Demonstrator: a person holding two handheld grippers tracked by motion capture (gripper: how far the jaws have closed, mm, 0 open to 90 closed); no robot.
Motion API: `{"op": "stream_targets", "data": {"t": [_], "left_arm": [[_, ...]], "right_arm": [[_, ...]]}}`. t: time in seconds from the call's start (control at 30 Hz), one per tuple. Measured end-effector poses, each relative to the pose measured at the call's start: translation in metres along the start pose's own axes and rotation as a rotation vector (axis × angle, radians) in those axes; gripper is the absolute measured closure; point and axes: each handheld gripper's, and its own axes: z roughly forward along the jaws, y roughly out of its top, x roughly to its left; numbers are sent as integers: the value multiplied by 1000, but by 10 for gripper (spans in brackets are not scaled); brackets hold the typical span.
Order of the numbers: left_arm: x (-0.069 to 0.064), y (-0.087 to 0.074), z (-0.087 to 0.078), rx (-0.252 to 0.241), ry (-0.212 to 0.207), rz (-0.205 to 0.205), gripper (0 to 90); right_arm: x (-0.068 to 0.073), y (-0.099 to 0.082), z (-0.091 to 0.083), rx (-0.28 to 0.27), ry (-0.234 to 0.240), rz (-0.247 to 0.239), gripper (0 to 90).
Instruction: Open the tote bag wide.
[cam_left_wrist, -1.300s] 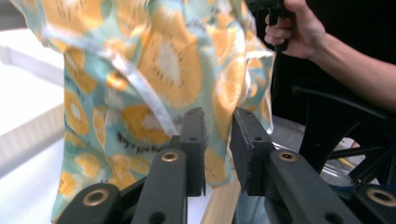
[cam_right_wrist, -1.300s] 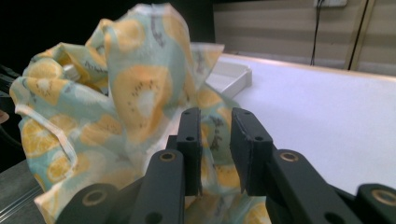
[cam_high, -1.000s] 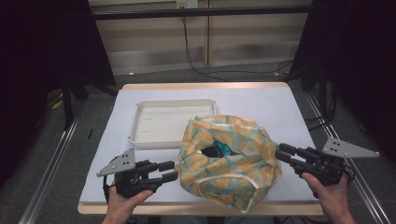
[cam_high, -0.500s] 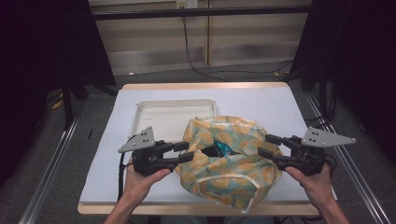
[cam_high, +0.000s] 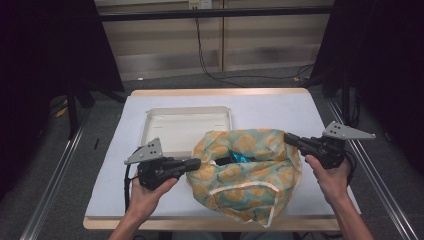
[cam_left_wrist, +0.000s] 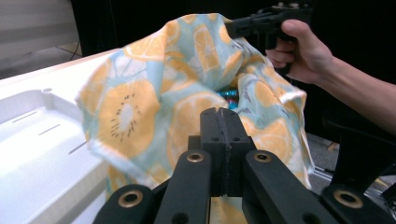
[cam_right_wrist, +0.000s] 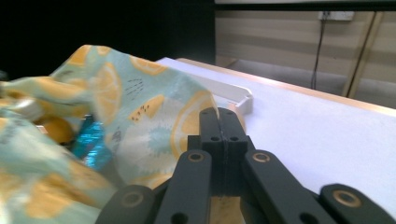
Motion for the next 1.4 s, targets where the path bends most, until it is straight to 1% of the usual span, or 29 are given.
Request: {"op": "stream_targets", "data": {"t": [0.03, 0.07, 0.1, 0.13, 0.17, 0.23, 0.27, 0.33, 0.4, 0.47, 0.53, 0.57, 0.6, 0.63, 0.67, 0.77, 0.83, 0.93, 1.0, 1.03, 1.1, 1.13, 1.17, 1.2, 1.23, 1.3, 1.33, 1.37, 1.4], "left_arm": [[1, -2, -4, 0, 3, -1, 900], [3, -5, -10, 6, 17, -4, 900], [3, -5, -10, 6, 17, -4, 900], [6, -8, -14, -3, 25, -19, 900], [9, -10, -16, -10, 22, -28, 900], [13, -16, -19, -10, 25, -50, 900], [14, -19, -18, 2, 27, -56, 900], [16, -25, -16, 33, 38, -52, 900], [21, -32, -11, 65, 43, -65, 900], [23, -34, -8, 72, 34, -73, 900], [24, -38, -5, 96, 22, -74, 900], [24, -40, -4, 106, 18, -79, 900], [24, -42, -2, 114, 24, -79, 900], [24, -46, 1, 128, 15, -86, 900], [24, -47, 3, 141, 20, -85, 900], [24, -50, 6, 153, 16, -80, 898], [24, -53, 8, 152, -2, -89, 893], [23, -56, 10, 179, -11, -83, 884], [22, -59, 12, 194, -19, -80, 854], [20, -60, 13, 178, -38, -90, 766], [20, -59, 12, 173, -31, -79, 698], [18, -55, 7, 141, -29, -90, 675], [19, -54, 5, 129, -29, -89, 646], [19, -54, 5, 129, -29, -89, 623], [19, -51, 1, 113, -22, -90, 623], [18, -47, -4, 81, -19, -88, 592], [16, -41, -9, 42, -18, -86, 582], [16, -41, -9, 42, -18, -86, 575], [14, -37, -11, 36, -11, -76, 575]], "right_arm": [[0, 0, 0, 0, 0, 0, 900], [-4, -1, 7, 4, -5, 14, 900], [-4, -1, 7, 4, -5, 14, 900], [-5, -2, 10, 10, -6, 10, 900], [-7, -4, 19, 19, -12, 12, 900], [-9, -6, 27, 24, -13, 30, 900], [-9, -6, 27, 24, -13, 30, 900], [-10, -11, 37, 59, -25, 21, 900], [-13, -15, 42, 79, -36, 23, 900], [-16, -19, 45, 101, -50, 17, 900], [-17, -21, 46, 110, -52, 25, 900], [-18, -25, 46, 130, -61, 10, 900], [-19, -27, 47, 140, -62, 12, 900], [-21, -31, 47, 158, -67, 8, 900], [-22, -33, 48, 160, -65, 7, 900], [-22, -36, 49, 179, -67, 6, 900], [-24, -41, 51, 193, -67, 5, 900], [-25, -45, 54, 206, -69, 11, 900], [-24, -48, 56, 218, -71, 2, 900], [-23, -49, 57, 228, -65, 1, 898], [-23, -47, 55, 222, -67, 3, 834], [-22, -46, 53, 215, -62, 4, 803], [-22, -43, 50, 201, -58, 1, 773], [-22, -43, 50, 201, -58, 1, 773], [-22, -42, 48, 192, -57, 3, 744], [-19, -34, 37, 152, -51, 12, 651], [-18, -31, 33, 141, -40, 13, 606], [-17, -28, 30, 125, -39, 24, 559], [-17, -28, 30, 125, -39, 24, 559]]}}
